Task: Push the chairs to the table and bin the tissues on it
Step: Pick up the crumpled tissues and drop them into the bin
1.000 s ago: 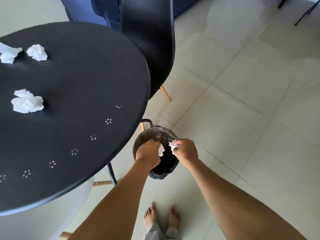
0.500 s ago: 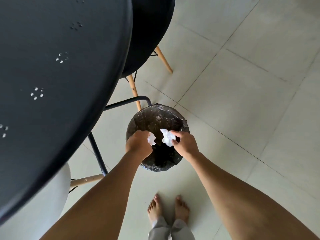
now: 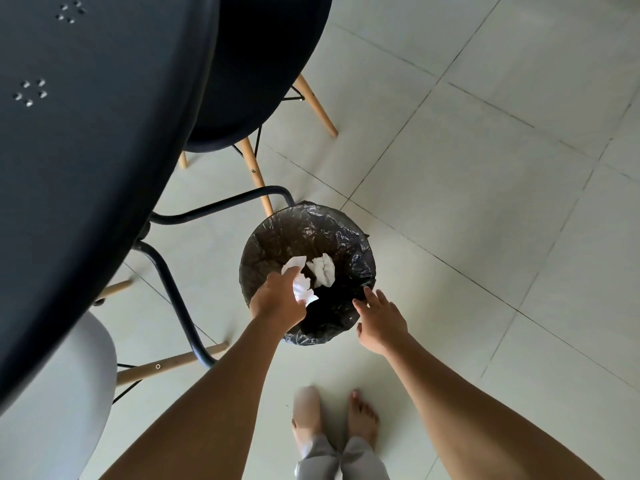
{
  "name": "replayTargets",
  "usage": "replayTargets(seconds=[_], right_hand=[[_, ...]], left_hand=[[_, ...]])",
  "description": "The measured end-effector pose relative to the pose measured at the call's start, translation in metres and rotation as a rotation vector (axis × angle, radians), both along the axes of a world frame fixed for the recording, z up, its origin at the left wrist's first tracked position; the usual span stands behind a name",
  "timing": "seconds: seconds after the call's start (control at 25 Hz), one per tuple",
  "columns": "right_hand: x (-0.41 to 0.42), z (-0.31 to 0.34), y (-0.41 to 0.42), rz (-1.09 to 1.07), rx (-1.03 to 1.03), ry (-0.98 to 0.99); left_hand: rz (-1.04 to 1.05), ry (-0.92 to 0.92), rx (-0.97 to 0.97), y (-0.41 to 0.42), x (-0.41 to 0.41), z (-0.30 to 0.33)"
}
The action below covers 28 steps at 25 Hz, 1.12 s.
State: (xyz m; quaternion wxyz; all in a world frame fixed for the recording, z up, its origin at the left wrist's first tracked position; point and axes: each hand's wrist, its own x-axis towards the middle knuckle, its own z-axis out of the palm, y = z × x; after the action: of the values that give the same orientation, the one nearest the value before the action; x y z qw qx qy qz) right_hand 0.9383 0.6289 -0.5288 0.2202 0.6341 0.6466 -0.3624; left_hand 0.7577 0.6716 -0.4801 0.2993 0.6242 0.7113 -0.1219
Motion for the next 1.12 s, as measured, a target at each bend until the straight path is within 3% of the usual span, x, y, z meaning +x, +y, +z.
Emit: replayTargets(seconds=[0.28,0.52,0.8,0.96,1.12], right_hand=[[0.002,0.049,0.002,-0.037,0.066,0.025],[0.014,0.183,0.004,-0.051,0.195,0.017],[0.013,0.362,0.027,-0.047,0.408,0.031],[-0.026,0.42,0.056,-0.011,0.589,0.114],[-0.091,0.448,0.084,0.095,0.635,0.198]], left_hand=[[-0.004,-0.014,0.006,-0.006,0.008,0.043],[-0.07,-0.049,0.023,-0.027,0.034,0.16],[-0.089,-0.044,0.217,-0.034,0.051,0.315],[-0.017,-0.051,0.383,-0.026,0.023,0.371],[0.133,-0.031,0.457,-0.022,-0.038,0.4]])
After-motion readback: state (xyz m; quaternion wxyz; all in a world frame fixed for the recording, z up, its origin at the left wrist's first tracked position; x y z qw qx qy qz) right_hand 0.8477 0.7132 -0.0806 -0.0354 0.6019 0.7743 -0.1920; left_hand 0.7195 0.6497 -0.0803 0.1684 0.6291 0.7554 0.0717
